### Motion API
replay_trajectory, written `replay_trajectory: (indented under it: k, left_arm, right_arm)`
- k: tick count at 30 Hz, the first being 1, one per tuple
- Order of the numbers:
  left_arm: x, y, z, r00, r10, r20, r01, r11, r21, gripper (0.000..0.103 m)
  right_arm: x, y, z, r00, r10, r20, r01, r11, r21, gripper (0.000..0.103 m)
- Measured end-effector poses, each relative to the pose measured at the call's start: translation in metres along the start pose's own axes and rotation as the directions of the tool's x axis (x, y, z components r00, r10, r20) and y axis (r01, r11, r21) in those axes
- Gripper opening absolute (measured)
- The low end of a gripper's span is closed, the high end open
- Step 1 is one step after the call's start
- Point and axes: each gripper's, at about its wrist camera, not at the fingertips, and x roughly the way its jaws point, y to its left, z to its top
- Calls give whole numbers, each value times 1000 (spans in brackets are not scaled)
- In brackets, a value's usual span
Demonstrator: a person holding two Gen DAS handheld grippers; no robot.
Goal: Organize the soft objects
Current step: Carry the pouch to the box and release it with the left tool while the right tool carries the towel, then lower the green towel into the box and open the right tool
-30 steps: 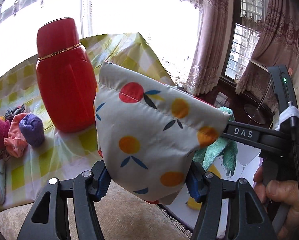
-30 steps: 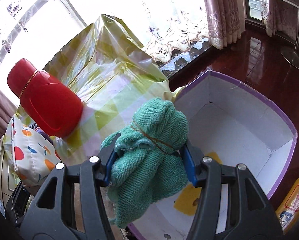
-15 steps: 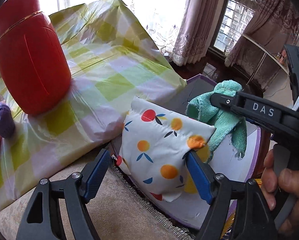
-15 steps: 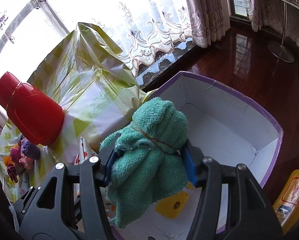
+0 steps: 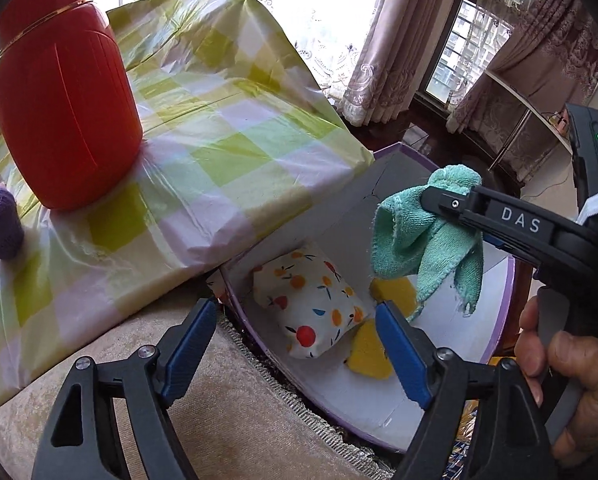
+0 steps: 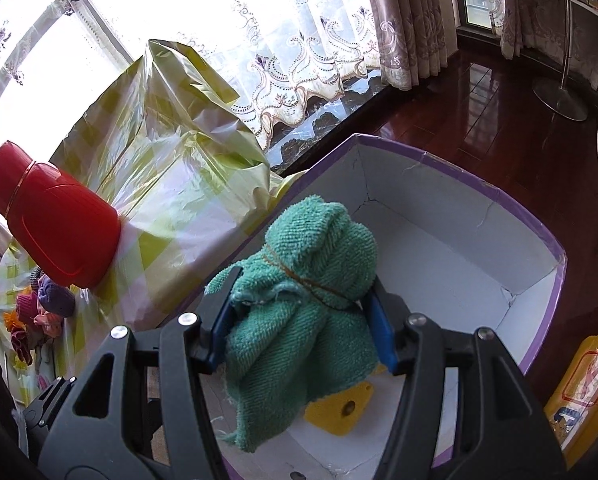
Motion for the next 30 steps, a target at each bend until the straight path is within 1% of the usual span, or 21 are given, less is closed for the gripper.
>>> replay_trajectory:
  k: [6,10,11,12,14,17,20,24,27,28,30]
  left_arm:
    - [-14,16,-3,999,5,50,-1,997,-79,83]
    - [-23,32,-6,996,5,86,8,988,-151,83]
    - [-25,35,-7,996,4,93,11,986,-167,83]
    - [-27,39,-8,995,4,99,14,984,-179,83]
    - [-29,44,-9,994,3,109,19,980,-196,83]
    - [-33,49,-10,992,3,123,24,977,-212,83]
    - [-40,55,-12,989,6,148,28,972,-232,83]
    - [-51,66,-16,981,26,190,26,964,-264,83]
    - [-59,81,-21,976,49,214,19,953,-304,83]
    - [-62,86,-24,974,60,219,13,948,-319,83]
    - [-69,98,-31,970,84,227,0,937,-349,83]
  right_arm:
    - [1,1,-2,1000,-5,-8,5,1000,-8,62]
    - [1,5,3,1000,-8,-4,8,1000,-28,63]
    - [0,7,5,1000,-7,7,7,999,-35,67]
    - [-3,10,8,1000,-13,23,14,999,-42,75]
    - [-9,13,13,998,-27,64,30,998,-49,85]
    - [-13,20,18,996,-22,84,27,998,-59,85]
    - [-9,25,14,998,-20,67,25,997,-73,85]
    - [3,29,2,1000,-19,5,19,996,-88,85]
    - [15,38,-9,999,-25,-45,19,989,-143,85]
    - [22,43,-13,997,-41,-57,30,983,-180,85]
    - [42,48,-22,990,-118,-77,95,961,-258,85]
